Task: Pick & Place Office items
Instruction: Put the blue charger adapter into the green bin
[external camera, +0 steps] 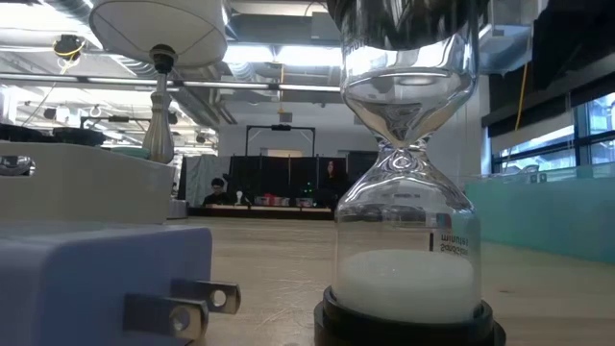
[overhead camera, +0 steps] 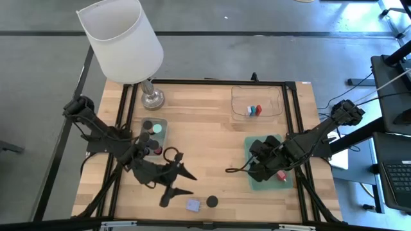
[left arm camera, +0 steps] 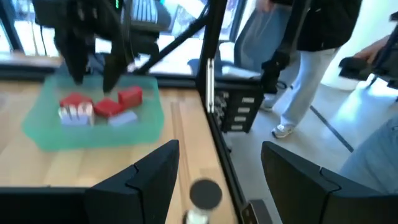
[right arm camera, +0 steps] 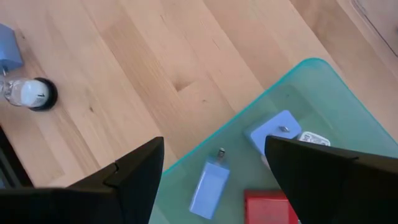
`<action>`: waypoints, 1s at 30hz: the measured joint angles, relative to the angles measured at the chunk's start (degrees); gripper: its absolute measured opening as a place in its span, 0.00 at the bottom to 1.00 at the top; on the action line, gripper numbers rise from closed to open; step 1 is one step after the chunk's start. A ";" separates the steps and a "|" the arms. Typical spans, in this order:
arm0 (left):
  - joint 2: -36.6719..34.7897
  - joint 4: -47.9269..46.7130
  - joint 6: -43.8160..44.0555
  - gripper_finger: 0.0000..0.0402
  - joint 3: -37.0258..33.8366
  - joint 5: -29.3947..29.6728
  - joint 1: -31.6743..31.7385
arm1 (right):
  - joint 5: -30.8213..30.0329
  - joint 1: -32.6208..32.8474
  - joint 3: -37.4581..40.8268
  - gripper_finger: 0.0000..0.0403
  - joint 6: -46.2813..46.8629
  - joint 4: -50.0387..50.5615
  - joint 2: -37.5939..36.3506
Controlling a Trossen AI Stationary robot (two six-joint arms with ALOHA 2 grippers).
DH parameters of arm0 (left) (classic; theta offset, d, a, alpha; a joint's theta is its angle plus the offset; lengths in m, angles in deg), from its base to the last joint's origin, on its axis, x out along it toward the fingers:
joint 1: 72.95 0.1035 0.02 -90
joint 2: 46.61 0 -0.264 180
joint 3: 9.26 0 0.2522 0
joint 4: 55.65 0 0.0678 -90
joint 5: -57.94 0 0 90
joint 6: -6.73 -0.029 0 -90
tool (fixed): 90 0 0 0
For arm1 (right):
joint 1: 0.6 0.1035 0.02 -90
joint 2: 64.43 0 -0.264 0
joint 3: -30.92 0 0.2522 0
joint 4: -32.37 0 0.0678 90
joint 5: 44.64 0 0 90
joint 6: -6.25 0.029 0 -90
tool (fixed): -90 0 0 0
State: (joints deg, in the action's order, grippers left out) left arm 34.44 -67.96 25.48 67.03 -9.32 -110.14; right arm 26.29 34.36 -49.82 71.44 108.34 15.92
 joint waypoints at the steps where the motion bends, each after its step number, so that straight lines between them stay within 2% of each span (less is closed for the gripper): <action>1: 0.44 -0.69 1.23 0.56 0.00 0.75 -0.63 | 0.00 0.00 0.00 0.70 0.36 0.00 0.00; 6: 4.88 -1.72 5.70 0.56 0.00 1.73 -3.37 | 0.04 -0.02 0.00 0.70 2.37 0.00 0.01; 10: 9.40 -1.74 12.57 0.56 -0.01 1.50 -4.11 | 0.04 -0.02 0.00 0.70 3.36 -0.02 0.00; 14: 13.45 -1.10 16.55 0.58 -0.02 -2.93 -4.04 | 0.04 -0.02 0.00 0.70 3.36 -0.11 0.01; 19: 18.53 -0.79 16.43 0.62 -0.02 -9.87 -4.13 | 0.37 -0.02 0.00 0.70 3.36 -0.26 0.01; 23: 22.40 0.01 12.70 0.64 -0.02 -13.16 -4.21 | 0.68 -0.02 0.00 0.70 3.99 -0.39 0.01; 26: 24.40 1.47 7.80 0.64 -0.02 -12.85 -4.34 | 0.68 -0.02 0.00 0.70 4.76 -0.46 0.01; 30: 26.10 1.24 2.50 0.64 -0.02 -9.23 -4.35 | 0.66 -0.02 0.00 0.70 4.84 -0.58 0.01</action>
State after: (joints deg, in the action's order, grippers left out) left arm 60.53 -66.72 27.98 67.00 -18.55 -114.49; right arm 26.95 34.33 -49.82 76.29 107.77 15.93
